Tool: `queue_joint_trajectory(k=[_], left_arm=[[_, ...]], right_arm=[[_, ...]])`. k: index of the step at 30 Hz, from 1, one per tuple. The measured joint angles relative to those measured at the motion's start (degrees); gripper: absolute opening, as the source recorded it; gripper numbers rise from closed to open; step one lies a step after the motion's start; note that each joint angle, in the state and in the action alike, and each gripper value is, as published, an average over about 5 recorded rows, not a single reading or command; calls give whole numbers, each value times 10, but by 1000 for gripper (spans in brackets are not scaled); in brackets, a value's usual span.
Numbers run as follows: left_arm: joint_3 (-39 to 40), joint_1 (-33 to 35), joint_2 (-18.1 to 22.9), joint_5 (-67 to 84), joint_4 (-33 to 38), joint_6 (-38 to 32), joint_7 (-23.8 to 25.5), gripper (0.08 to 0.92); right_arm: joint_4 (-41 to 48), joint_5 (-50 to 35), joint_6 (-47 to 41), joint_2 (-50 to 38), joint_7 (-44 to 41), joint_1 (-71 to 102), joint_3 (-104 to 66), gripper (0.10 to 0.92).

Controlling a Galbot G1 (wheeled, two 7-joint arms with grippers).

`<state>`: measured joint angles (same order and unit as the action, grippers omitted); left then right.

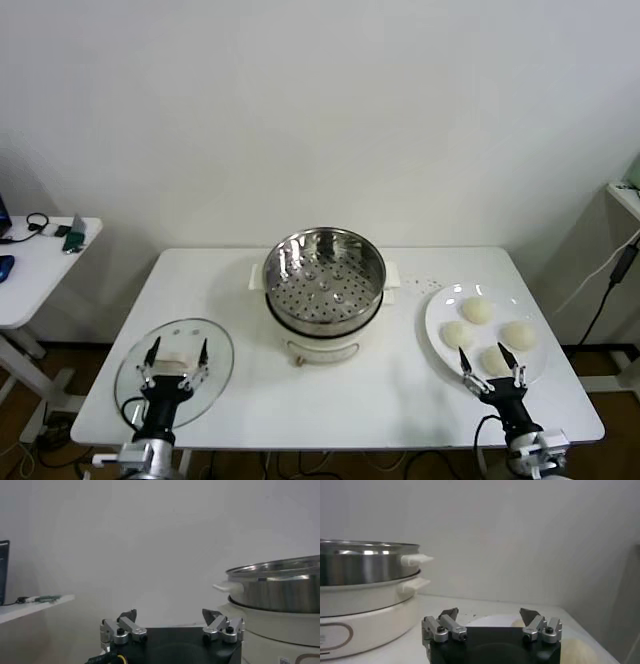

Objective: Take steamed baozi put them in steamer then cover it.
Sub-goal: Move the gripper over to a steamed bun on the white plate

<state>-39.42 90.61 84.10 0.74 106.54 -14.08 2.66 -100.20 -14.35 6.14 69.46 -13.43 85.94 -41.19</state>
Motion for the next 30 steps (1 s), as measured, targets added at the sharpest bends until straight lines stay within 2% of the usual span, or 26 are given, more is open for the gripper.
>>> queue_joint_trajectory(k=[6,18,24,30], left_arm=[[4,0,-6,-4,0,0,-5,823],[8,-1,-16,-5,-6,-5,-4,823],[7,-6,-18,-3,-12,-4,-6,823],[4,-12,-22,1,-19,-1,-7,823]], right_arm=[[25,20,-42,-78,-68,-46,5,823],[166,109,-81,-288,-322,-261,123,823],[259,172,-72,-336,-409,-426,260,823],[354,216,-62,-345,-466,-598,428,823]])
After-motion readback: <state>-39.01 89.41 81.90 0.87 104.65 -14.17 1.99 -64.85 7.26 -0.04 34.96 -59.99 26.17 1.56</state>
